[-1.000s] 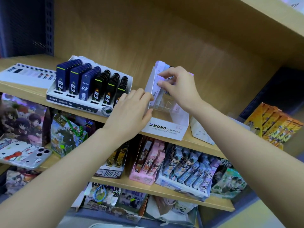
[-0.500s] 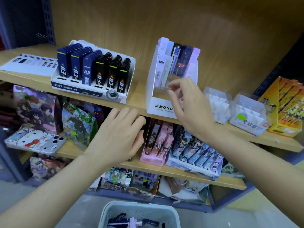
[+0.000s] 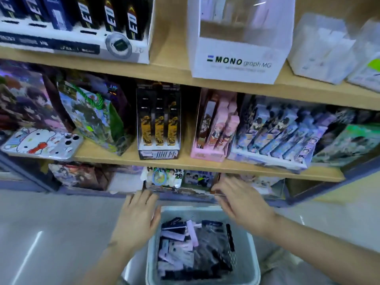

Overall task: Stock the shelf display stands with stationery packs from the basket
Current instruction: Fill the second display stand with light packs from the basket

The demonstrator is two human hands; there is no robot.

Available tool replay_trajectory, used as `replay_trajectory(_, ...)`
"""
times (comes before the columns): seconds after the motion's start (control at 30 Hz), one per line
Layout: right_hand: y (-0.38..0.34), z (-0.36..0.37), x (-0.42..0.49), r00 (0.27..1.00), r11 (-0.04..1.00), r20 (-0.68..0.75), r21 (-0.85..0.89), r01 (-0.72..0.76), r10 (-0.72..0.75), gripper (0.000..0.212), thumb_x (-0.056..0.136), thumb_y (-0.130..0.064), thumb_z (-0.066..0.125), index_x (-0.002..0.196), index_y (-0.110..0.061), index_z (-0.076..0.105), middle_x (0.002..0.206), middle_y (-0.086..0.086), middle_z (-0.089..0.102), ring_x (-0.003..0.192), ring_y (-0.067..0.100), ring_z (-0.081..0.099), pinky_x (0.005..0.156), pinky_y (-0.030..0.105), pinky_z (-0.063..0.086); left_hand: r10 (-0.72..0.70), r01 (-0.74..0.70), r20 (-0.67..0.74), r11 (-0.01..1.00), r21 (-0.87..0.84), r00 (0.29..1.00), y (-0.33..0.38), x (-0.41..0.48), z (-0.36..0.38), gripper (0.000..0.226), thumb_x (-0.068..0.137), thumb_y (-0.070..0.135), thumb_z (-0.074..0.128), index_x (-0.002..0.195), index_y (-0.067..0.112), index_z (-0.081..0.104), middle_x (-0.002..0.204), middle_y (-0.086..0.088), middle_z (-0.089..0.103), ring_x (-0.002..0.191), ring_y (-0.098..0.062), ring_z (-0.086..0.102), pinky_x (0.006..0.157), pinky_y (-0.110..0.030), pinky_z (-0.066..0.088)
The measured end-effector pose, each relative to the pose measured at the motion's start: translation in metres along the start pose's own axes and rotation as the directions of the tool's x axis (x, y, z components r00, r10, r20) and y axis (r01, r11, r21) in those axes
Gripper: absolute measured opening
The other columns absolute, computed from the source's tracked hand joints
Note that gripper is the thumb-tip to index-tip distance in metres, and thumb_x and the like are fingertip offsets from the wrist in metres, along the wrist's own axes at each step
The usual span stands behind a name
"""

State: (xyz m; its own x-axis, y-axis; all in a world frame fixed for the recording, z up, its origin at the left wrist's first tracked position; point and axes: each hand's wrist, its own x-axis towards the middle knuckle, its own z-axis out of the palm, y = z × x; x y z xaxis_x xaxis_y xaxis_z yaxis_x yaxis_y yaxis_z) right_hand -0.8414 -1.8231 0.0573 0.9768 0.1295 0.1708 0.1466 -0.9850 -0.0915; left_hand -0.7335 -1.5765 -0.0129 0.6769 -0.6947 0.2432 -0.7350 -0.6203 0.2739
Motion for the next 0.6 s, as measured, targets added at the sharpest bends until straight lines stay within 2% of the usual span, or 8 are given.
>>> replay_trajectory(0.07,0.001,0.043,-0.018,0.989,0.995,0.13,0.063,-0.08,0.071,0.022,0.091,-0.03,0.041,0.095,-0.02,0.06,0.088,-0.005,0.06,0.079,0.014,0.06,0.069,0.023,0.043,-0.081,0.086,0.107,0.996,-0.037,0.991,-0.007,-0.017,0.026,0.025,0.081,0.03,0.039,0.097,0.018,0.054,0.089,-0.003,0.061,0.083,-0.02,0.049,0.07,-0.033,0.033)
replay_trajectory(0.13,0.001,0.084,-0.036,0.945,0.964,0.288,0.165,-0.207,0.154,0.023,0.095,-0.026,0.043,0.107,-0.017,0.06,0.102,0.001,0.06,0.092,0.021,0.061,0.074,0.032,0.05,-0.17,0.19,0.226,0.979,-0.069,0.959,-0.011,-0.03,0.05,0.034,0.082,0.031,0.037,0.108,0.017,0.053,0.099,-0.003,0.064,0.086,-0.023,0.06,0.07,-0.031,0.044)
replay_trajectory(0.2,-0.004,0.119,-0.053,0.872,0.924,0.452,0.219,-0.313,0.188,0.027,0.099,-0.023,0.041,0.122,-0.013,0.053,0.121,0.006,0.054,0.108,0.024,0.055,0.086,0.033,0.043,-0.259,0.317,0.33,0.939,-0.133,0.908,-0.009,-0.038,0.068,0.043,0.087,0.031,0.036,0.122,0.012,0.053,0.115,-0.007,0.062,0.098,-0.028,0.062,0.078,-0.036,0.049)
replay_trajectory(0.27,-0.014,0.147,-0.061,0.804,0.889,0.567,0.255,-0.38,0.18,0.029,0.099,-0.021,0.041,0.126,-0.01,0.048,0.128,0.009,0.049,0.115,0.024,0.048,0.088,0.03,0.036,-0.337,0.431,0.37,0.878,-0.209,0.866,-0.004,-0.041,0.081,0.045,0.094,0.019,0.043,0.138,0.009,0.041,0.131,-0.011,0.053,0.116,-0.031,0.054,0.093,-0.04,0.043)
replay_trajectory(0.33,-0.022,0.172,-0.064,0.767,0.836,0.607,0.297,-0.461,0.208,0.033,0.098,-0.024,0.044,0.127,-0.008,0.047,0.128,0.012,0.048,0.117,0.028,0.045,0.092,0.032,0.035,-0.39,0.52,0.405,0.805,-0.286,0.827,0.004,-0.039,0.089,0.052,0.096,0.009,0.044,0.146,0.009,0.028,0.142,-0.011,0.042,0.125,-0.032,0.046,0.1,-0.039,0.037)
replay_trajectory(0.4,-0.027,0.195,-0.064,0.72,0.776,0.627,0.281,-0.565,0.298,0.043,0.097,-0.03,0.047,0.134,-0.008,0.043,0.132,0.013,0.046,0.122,0.029,0.042,0.101,0.034,0.034,-0.435,0.576,0.409,0.743,-0.34,0.802,0.011,-0.037,0.095,0.053,0.097,0.006,0.04,0.147,0.01,0.023,0.147,-0.01,0.037,0.128,-0.032,0.043,0.1,-0.037,0.036)
replay_trajectory(0.5,-0.033,0.215,-0.058,0.629,0.696,0.666,0.225,-0.681,0.401,0.051,0.096,-0.033,0.049,0.139,-0.007,0.037,0.139,0.013,0.043,0.127,0.028,0.039,0.106,0.033,0.032,-0.489,0.639,0.42,0.664,-0.389,0.764,0.017,-0.035,0.102,0.05,0.098,0.002,0.036,0.146,0.009,0.024,0.146,-0.011,0.035,0.126,-0.03,0.044,0.094,-0.029,0.035)
replay_trajectory(0.6,-0.032,0.228,-0.05,0.615,0.711,0.657,0.168,-0.683,0.436,0.042,0.097,-0.03,0.047,0.133,-0.007,0.046,0.134,0.013,0.047,0.123,0.027,0.041,0.102,0.031,0.03,-0.505,0.646,0.404,0.63,-0.431,0.763,0.02,-0.033,0.104,0.05,0.097,-0.002,0.036,0.144,0.008,0.027,0.142,-0.012,0.037,0.12,-0.029,0.047,0.084,-0.018,0.03)
